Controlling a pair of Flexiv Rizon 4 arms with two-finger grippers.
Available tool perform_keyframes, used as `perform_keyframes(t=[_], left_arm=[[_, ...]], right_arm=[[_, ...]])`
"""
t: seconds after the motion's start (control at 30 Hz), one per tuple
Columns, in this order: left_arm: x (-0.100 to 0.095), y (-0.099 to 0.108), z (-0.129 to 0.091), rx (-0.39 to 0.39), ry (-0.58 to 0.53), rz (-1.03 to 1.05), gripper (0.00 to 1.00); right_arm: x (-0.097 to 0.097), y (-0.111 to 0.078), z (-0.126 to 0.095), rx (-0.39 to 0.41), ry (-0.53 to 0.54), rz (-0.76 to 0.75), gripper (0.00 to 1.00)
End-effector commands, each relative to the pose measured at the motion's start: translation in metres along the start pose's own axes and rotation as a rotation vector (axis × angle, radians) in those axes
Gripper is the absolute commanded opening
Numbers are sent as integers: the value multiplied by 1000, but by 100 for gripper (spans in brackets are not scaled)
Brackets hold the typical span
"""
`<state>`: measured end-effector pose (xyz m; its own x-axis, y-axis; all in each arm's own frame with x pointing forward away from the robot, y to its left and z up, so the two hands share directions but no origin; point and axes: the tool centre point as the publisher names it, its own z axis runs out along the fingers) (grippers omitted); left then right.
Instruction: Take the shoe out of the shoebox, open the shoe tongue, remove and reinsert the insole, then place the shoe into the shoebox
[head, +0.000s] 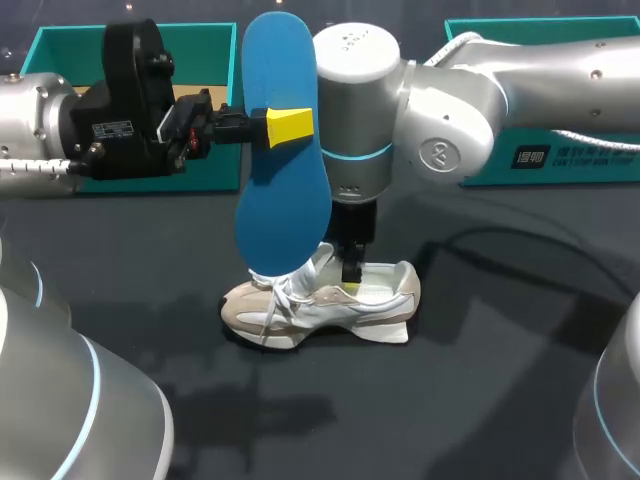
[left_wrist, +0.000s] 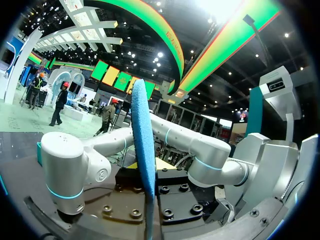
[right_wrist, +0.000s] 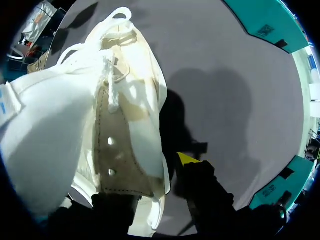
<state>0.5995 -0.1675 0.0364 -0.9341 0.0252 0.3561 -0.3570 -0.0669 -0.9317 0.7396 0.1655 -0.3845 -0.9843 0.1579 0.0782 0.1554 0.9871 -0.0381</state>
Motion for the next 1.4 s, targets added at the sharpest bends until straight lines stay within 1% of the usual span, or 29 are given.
perform_keyframes(t=[0.03, 0.27, 0.43, 0.57, 0.67, 0.7, 1.17, 1.23, 1.3, 1.4], left_arm=[[0, 2, 2, 3, -1, 0, 0], [0, 2, 2, 3, -1, 0, 0], [0, 2, 2, 3, -1, 0, 0], [0, 2, 2, 3, -1, 0, 0], [0, 2, 2, 3, -1, 0, 0], [0, 2, 2, 3, -1, 0, 0], [0, 2, 2, 3, -1, 0, 0], [0, 2, 2, 3, -1, 0, 0], [0, 2, 2, 3, -1, 0, 0], [0, 2, 2, 3, -1, 0, 0]], right_arm=[[4, 0, -5, 13, -8, 2, 0], [8, -3, -16, 13, 0, 22, 0], [15, -8, -28, 5, -18, 88, 0], [23, -11, -40, -11, 0, 240, 0], [35, -14, -50, -97, 18, 457, 0], [39, -17, -54, -122, 6, 494, 0], [39, -17, -54, -122, 6, 494, 0], [40, -15, -52, -166, -8, 607, 0], [39, -15, -50, -184, -15, 777, 0], [44, -19, -50, -259, -55, 1033, 0]])
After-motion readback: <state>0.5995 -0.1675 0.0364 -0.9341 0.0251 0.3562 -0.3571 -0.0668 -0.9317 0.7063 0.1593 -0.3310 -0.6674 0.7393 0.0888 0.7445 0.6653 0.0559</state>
